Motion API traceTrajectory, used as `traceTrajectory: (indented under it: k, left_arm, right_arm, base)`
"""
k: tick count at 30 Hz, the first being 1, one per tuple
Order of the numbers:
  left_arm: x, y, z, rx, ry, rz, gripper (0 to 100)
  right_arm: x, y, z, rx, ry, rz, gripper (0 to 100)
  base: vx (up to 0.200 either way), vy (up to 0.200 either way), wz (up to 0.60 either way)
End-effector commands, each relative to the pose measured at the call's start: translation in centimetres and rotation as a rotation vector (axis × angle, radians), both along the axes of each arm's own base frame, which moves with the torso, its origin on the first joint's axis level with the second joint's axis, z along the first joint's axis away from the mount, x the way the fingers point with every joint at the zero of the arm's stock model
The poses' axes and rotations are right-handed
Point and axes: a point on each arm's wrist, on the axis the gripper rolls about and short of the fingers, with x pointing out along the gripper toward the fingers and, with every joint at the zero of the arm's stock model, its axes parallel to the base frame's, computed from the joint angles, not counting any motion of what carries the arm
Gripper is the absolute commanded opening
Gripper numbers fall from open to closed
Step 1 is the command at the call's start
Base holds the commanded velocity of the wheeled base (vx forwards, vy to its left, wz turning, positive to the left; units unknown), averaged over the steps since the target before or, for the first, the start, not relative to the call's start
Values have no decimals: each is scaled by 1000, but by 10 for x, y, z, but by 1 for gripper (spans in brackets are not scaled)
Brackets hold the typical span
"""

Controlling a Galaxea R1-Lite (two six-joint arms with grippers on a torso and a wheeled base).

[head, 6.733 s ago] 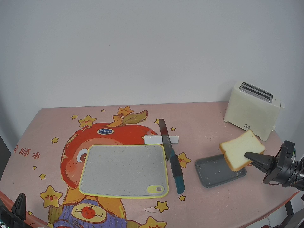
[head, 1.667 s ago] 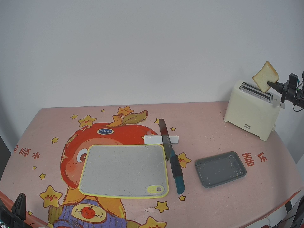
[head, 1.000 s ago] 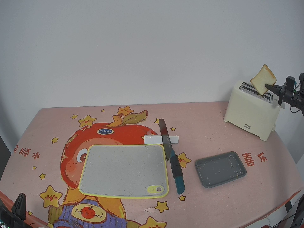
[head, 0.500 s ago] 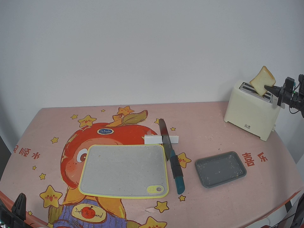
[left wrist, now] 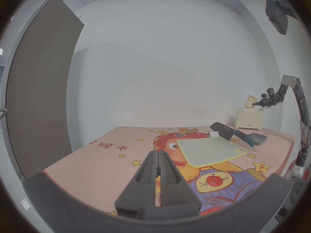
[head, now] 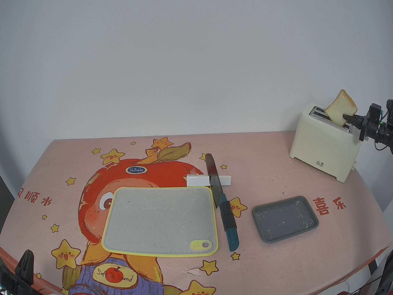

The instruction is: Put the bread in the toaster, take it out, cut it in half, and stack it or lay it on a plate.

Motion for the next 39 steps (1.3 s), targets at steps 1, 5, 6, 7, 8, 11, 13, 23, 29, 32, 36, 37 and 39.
traceTrajectory:
  k: [1,5,6,7,8,11,13,23,29,32,36,37,39]
  left_arm:
    - [1,0,-5,0,9,2,0]
    - [1,0,-5,0,9,2,0]
    - [1,0,-5,0,7,2,0]
    - [1,0,-5,0,9,0,0]
    - [1,0,-5,0,9,0,0]
    - [1,0,-5,0,9,2,0]
    - [1,0,-5,0,9,2,0]
    - [1,0,-5,0,9,0,0]
    - [1,0,-5,0,9,2,0]
    - [1,0,-5,0,9,2,0]
    - [1,0,-5,0,9,2,0]
    - [1,0,-5,0,9,0,0]
    - [1,0,-5,0,9,2,0]
  right_arm:
    - [0,-1,0,0,0,-1,0]
    - [-1,-2,-2,-4,2,-5,0]
    - [-1,-2,-2,-7,1,-4,0]
    - [-1,-2,-3,-9,1,-4,0]
    - [-1,-3,-4,-10,2,-5,0]
    - [0,-3,-6,-10,5,-5,0]
    - [0,-3,-5,-9,5,-5,0]
    - [-1,-2,-6,-9,8,-2,0]
    - [0,-2,-7,-9,7,-2,0]
    - [0,-2,-7,-10,5,-2,0]
    - [0,-1,-8,-12,5,2,0]
    - [0,-1,-8,-16,3,3,0]
    - [0,-2,-8,-23,-1,2,0]
  base:
    - [0,0,0]
    - [0,0,0]
    - [0,0,0]
    - [0,0,0]
    - [0,0,0]
    - [0,0,0]
    - [0,0,0]
    - [0,0,0]
    - [0,0,0]
    - [0,0,0]
    - [0,0,0]
    - [0,0,0]
    - [0,0,0]
